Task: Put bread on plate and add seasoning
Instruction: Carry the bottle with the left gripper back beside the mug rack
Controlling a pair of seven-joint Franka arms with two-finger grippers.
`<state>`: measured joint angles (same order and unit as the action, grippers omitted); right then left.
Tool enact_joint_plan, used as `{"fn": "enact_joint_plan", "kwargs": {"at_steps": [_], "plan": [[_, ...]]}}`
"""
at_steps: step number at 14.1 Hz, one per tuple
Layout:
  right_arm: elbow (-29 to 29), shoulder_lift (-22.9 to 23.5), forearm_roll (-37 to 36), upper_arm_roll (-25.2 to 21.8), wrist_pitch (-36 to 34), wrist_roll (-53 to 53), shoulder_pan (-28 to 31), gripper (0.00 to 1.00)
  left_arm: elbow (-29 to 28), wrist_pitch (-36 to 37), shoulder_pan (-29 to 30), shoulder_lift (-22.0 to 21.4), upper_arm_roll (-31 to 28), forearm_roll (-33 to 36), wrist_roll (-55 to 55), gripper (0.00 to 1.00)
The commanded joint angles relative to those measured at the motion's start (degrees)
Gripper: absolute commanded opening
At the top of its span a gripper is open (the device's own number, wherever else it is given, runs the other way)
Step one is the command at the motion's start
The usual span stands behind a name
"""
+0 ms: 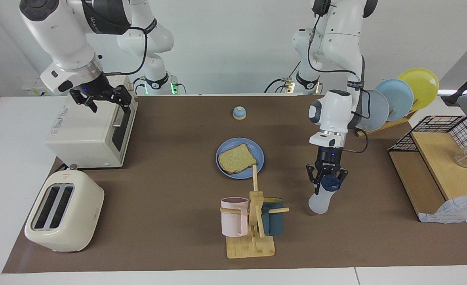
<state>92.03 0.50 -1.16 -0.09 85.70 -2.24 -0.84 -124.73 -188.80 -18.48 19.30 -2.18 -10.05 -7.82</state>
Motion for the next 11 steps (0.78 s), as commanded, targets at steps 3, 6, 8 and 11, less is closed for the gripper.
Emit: {"fn": "enact_joint_plan", "kwargs": {"at_steps": [3,6,8,11], "plan": [[0.0,-0.32,-0.07,0.8,0.52,1.09,1.45,1.0,3.0,-1.04,-0.33,3.47,-0.37,-0.15,-0.71,0.0],[-0.09,-0.23,0.72,0.44,0.17,0.83,1.28,1.0,3.7,1.15,-0.24,3.47,-0.46,-0.15,-0.97,0.0],[-0.09,-0.15,1.5,-1.57,0.61,0.92,0.14,1.0,4.93,3.87,-0.15,3.47,-0.46,-0.15,-1.06,0.0],[-0.27,-0.41,1.51,-1.84,0.87,1.45,0.22,1.0,5.11,5.02,0.03,3.47,-0.54,-0.15,-1.06,0.19]]}}
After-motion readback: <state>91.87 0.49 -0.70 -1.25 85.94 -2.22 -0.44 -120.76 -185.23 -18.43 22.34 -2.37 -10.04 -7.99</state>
